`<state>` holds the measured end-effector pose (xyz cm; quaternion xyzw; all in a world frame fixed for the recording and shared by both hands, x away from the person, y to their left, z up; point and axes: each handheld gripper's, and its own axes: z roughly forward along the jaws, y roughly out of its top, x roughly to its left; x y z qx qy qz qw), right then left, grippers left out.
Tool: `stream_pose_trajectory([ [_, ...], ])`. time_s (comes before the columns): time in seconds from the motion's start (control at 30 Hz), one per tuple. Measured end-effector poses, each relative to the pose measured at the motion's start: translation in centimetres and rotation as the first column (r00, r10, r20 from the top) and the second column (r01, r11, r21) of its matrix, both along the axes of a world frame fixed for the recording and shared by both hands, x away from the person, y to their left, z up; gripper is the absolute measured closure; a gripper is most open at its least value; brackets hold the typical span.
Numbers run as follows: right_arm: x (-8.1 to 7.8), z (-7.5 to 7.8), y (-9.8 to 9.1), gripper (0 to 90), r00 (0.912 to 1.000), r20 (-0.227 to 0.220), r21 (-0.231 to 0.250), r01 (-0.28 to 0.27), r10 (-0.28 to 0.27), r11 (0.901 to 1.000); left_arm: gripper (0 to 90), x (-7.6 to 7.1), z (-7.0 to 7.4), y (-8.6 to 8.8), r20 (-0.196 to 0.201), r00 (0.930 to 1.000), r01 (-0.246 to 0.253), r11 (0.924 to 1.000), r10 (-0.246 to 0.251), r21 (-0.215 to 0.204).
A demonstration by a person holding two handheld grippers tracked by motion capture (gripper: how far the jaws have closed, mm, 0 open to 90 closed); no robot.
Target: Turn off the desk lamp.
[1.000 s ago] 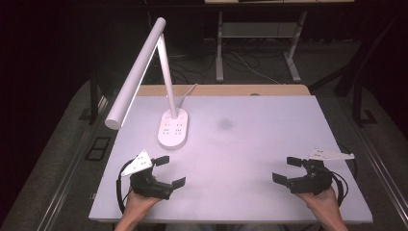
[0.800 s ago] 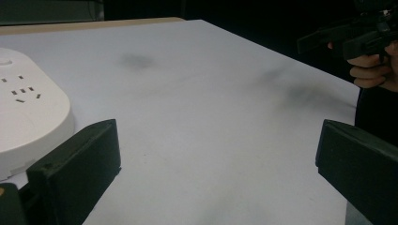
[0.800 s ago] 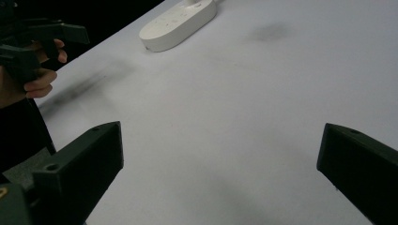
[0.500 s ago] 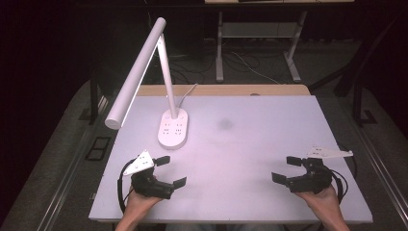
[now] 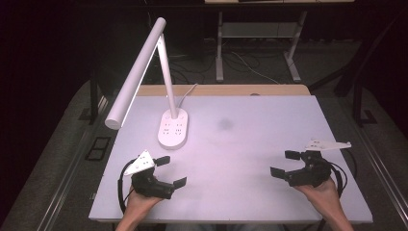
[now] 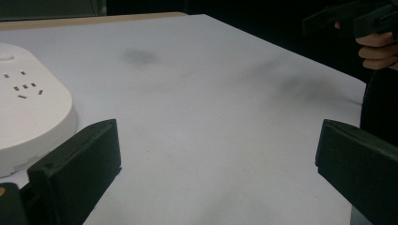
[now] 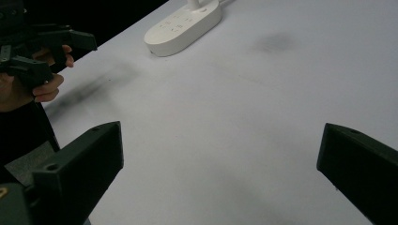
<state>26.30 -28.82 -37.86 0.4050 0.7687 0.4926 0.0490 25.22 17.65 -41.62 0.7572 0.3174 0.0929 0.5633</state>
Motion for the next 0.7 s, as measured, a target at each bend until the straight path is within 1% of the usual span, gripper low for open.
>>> stream_pose_trajectory([
  [0.03, 0.1, 0.1, 0.1, 0.7, 1.0, 0.001, 0.004, -0.001, 0.001, 1.0, 0.0, 0.0, 0.0, 0.0, 0.0, 1.0, -0.001, 1.0, 0.001, 0.0],
  [0.27, 0.9, 1.0, 0.9, 0.7, 0.9996, 0.014, -0.004, -0.024, 0.024, 0.9997, 0.0, 0.0, -0.1, 0.0, 0.0, 1.0, 0.003, 1.0, -0.003, -0.002],
  [0.3, 1.1, 1.2, 1.1, 0.7, 0.9996, 0.009, -0.004, -0.027, 0.027, 0.9996, 0.0, 0.0, -0.1, 0.0, 0.001, 1.0, 0.002, 1.0, -0.002, -0.002],
  [0.5, 1.9, 1.8, 1.8, 0.7, 0.9991, 0.012, 0.002, -0.04, 0.04, 0.9992, 0.0, 0.0, 0.0, 0.1, 0.0, 1.0, 0.0, 1.0, 0.0, -0.004],
  [0.57, 2.2, 2.0, 2.1, 0.7, 0.9987, 0.019, -0.008, -0.047, 0.048, 0.9988, 0.0, 0.0, 0.0, 0.1, 0.002, 1.0, 0.003, 1.0, -0.003, -0.006],
  [0.7, 2.6, 2.6, 2.7, 0.7, 0.998, 0.028, -0.013, -0.057, 0.057, 0.9983, 0.0, -0.1, 0.0, 0.1, 0.001, 1.0, 0.001, 1.0, -0.001, -0.008],
])
